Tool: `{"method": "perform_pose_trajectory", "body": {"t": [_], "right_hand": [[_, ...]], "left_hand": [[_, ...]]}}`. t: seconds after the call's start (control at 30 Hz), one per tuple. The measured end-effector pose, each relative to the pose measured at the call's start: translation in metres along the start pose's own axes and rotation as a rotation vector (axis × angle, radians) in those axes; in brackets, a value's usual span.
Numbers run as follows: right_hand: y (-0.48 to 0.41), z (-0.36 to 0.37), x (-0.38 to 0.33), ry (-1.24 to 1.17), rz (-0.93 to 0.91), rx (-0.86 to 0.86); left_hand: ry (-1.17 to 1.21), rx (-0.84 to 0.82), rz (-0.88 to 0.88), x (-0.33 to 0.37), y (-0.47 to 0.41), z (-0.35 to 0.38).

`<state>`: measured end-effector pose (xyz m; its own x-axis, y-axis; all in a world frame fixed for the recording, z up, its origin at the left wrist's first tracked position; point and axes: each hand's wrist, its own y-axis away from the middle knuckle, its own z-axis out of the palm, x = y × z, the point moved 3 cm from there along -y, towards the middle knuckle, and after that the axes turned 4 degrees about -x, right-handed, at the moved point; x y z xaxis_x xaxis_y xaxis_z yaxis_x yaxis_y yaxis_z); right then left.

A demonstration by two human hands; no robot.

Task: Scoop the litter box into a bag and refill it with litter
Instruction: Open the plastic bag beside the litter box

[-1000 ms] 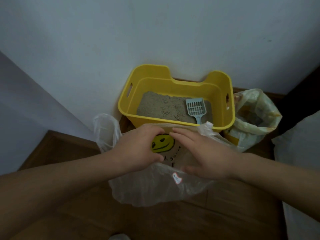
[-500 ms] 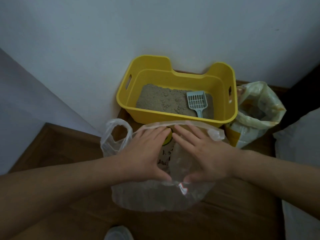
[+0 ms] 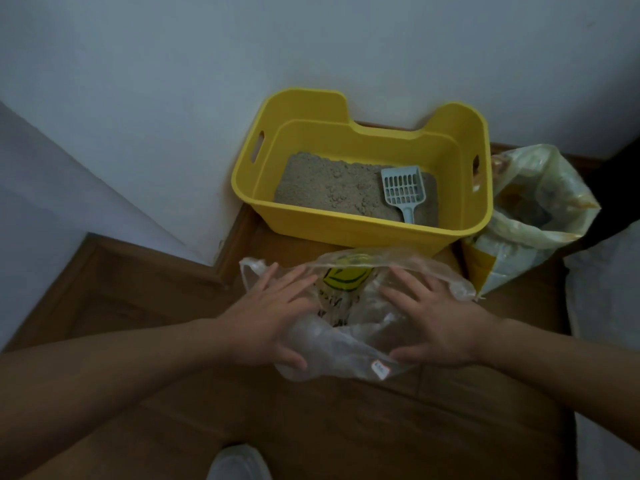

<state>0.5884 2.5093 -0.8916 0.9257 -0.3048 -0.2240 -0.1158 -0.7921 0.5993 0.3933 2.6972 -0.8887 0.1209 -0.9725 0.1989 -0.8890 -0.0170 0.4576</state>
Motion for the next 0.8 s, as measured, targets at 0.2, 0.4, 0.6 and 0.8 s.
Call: {"method": "perform_pose_trajectory", "body": {"t": [0.2,0.4,0.6,0.8], "right_hand": [[0.003,-0.032,-0.026,0.073,-0.341,0.267],[-0.029,-0.044,-0.032,-0.255,-0.304,0.408],[-0.034,-0.020,-0.027,-0.311,-0.151,0.402],[-0.037,-0.006,-0.024,-0.025,-0.142,0.244]], "left_hand": [[-0.150,0.170,0.159,0.006,-0.009,-0.014],[-0.270,0.187,0.278,0.021,-0.012,-0.023],[-0.190,0.180,0.230,0.018,-0.005,-0.014],[-0.126,0.109,0.076,0.016,-0.008,-0.013]]}}
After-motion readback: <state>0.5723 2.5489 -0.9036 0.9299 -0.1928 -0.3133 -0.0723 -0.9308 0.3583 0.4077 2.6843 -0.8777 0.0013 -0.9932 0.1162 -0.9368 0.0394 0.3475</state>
